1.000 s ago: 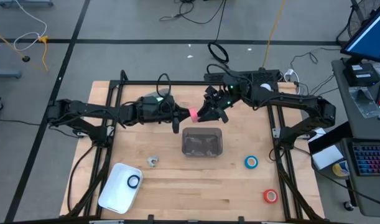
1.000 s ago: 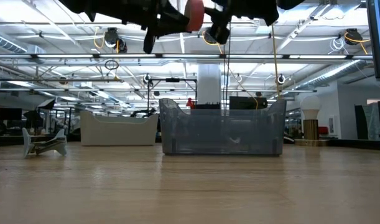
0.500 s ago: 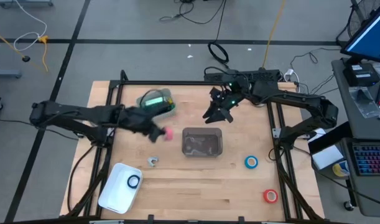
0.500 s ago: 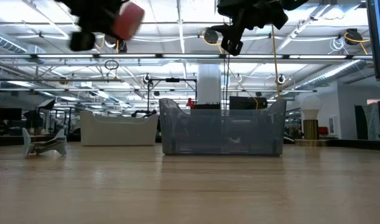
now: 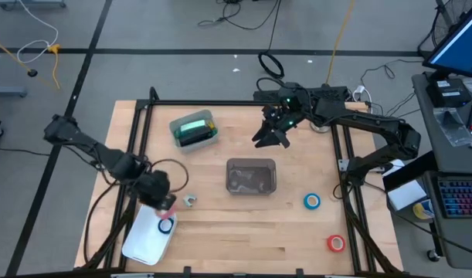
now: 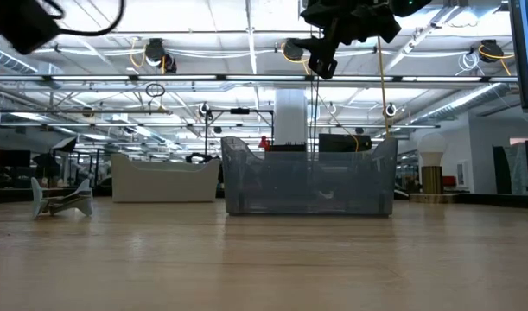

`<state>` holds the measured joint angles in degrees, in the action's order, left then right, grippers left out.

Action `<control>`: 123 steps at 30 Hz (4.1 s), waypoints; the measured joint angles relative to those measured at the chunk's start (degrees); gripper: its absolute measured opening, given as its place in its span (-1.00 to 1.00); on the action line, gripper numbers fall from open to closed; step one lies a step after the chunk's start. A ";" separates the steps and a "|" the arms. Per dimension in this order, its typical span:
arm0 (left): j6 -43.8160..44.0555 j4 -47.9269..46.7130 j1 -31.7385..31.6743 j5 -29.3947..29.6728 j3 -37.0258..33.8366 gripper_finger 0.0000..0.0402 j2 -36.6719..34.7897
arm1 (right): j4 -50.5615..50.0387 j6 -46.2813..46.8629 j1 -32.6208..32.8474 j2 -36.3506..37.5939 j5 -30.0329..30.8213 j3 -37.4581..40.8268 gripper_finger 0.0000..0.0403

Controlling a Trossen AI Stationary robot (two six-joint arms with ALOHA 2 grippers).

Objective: Pick and place Stapler, Stapler remover, tape
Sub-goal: Put the pink tape into the white bin, then put the light blue tape into the white bin

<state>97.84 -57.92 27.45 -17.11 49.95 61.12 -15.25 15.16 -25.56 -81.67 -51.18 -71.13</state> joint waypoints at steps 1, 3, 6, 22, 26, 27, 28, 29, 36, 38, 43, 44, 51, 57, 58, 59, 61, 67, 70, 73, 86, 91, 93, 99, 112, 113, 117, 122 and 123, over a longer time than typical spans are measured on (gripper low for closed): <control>1.72 -0.61 1.34 -0.93 0.00 -0.85 0.14 | 0.00 0.00 -0.02 0.00 0.02 0.00 -0.02; 5.42 -1.71 3.71 -1.63 0.00 -0.85 0.23 | 0.00 0.02 -0.02 0.00 0.02 0.00 -0.02; 9.64 -2.07 7.28 -1.10 0.00 -0.85 0.39 | -0.01 0.11 -0.02 -0.02 0.05 0.00 -0.02; 13.42 -7.60 12.80 -2.37 0.02 -0.85 14.13 | 0.20 -0.23 -0.02 -0.04 0.48 0.00 -0.01; 11.86 -7.35 12.77 -2.84 0.02 -0.85 16.83 | 0.20 0.04 -0.02 -0.07 0.50 0.00 -0.01; 11.73 -7.33 12.75 -2.84 0.02 -0.85 17.28 | 0.20 0.04 -0.02 -0.07 0.50 0.00 -0.01; 11.26 -6.94 12.75 -2.86 0.02 -0.85 17.69 | 0.20 0.08 -0.02 -0.07 0.50 0.00 -0.01; 10.92 -6.45 12.75 -2.88 0.02 -0.85 18.04 | 0.20 0.14 -0.02 -0.07 0.50 0.00 -0.01; 12.39 -6.51 12.75 -2.93 0.02 -0.85 19.69 | 0.24 0.20 0.00 -0.07 0.52 0.02 -0.01; 13.42 -6.68 12.75 -3.07 0.02 -0.82 19.73 | 0.24 0.18 0.00 -0.07 0.53 0.04 -0.01; 14.82 -6.57 12.75 -4.04 0.02 -0.67 19.72 | 0.32 0.18 0.00 -0.07 0.52 0.04 -0.01; 14.85 -6.41 12.75 -4.04 0.02 -0.65 19.72 | 0.33 0.18 0.00 -0.07 0.52 0.04 -0.01; 16.29 -5.90 12.69 -4.94 0.02 -0.59 19.72 | 0.33 0.19 0.00 -0.07 0.39 0.04 -0.01; 18.33 -5.89 12.69 -5.48 0.02 -0.58 19.72 | 0.33 0.18 0.00 -0.07 0.37 0.04 -0.01; 18.47 -5.89 12.69 -5.48 0.02 -0.58 19.72 | 0.33 0.18 0.00 -0.07 0.37 0.04 -0.01; 18.50 -5.90 12.69 -5.46 0.02 -0.58 19.70 | 0.33 0.18 0.00 -0.07 0.37 0.04 -0.01; 18.51 -5.87 12.69 -5.41 0.02 -0.58 19.70 | 0.33 0.18 0.00 -0.07 0.35 0.04 -0.01; 19.34 -5.24 12.69 -3.56 0.02 -0.58 19.70 | 0.31 0.18 0.04 -0.07 0.33 0.04 -0.01; 19.72 -4.86 12.69 -3.38 0.02 -0.57 19.68 | 0.31 0.18 0.04 -0.07 0.33 0.04 -0.01; 19.72 -4.81 12.69 -3.37 0.04 -0.57 19.68 | 0.31 0.15 0.04 -0.07 0.32 0.04 -0.01; 19.68 -5.02 12.71 -3.36 0.04 -0.57 19.68 | 0.27 -0.02 0.06 -0.07 0.20 0.04 -0.01; 19.94 -5.33 12.71 -3.35 0.04 -0.57 19.68 | 0.11 -0.75 0.06 -0.07 0.09 0.04 -0.01; 20.64 -5.73 12.71 -3.36 0.04 -0.57 19.68 | 0.08 -0.87 0.04 -0.08 0.09 0.04 -0.01; 21.12 -6.11 12.86 -3.36 0.04 -0.56 19.68 | 0.09 -1.09 0.06 -0.07 0.08 0.04 -0.01; 20.87 -8.89 12.48 -3.45 0.07 0.10 19.65 | 0.13 -0.94 0.04 -0.07 -0.06 0.04 -0.01; 20.74 -9.02 12.29 -4.77 0.07 0.12 19.65 | 0.09 -0.94 0.04 -0.07 -0.21 0.04 -0.01; 17.43 -9.04 11.89 -7.80 0.07 0.17 19.49 | -0.43 -0.97 0.04 0.52 -3.59 0.04 -0.01; 20.59 -12.22 11.94 1.68 2.79 0.18 17.21 | -6.18 -0.90 -0.20 3.17 -6.18 0.04 -0.01; 21.57 -13.73 11.92 5.43 4.06 0.18 16.54 | -9.02 -0.91 -0.20 4.10 -6.13 0.04 -0.01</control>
<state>119.41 -71.64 39.38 -11.67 54.02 77.65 -24.26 14.25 -25.76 -77.57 -57.31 -71.09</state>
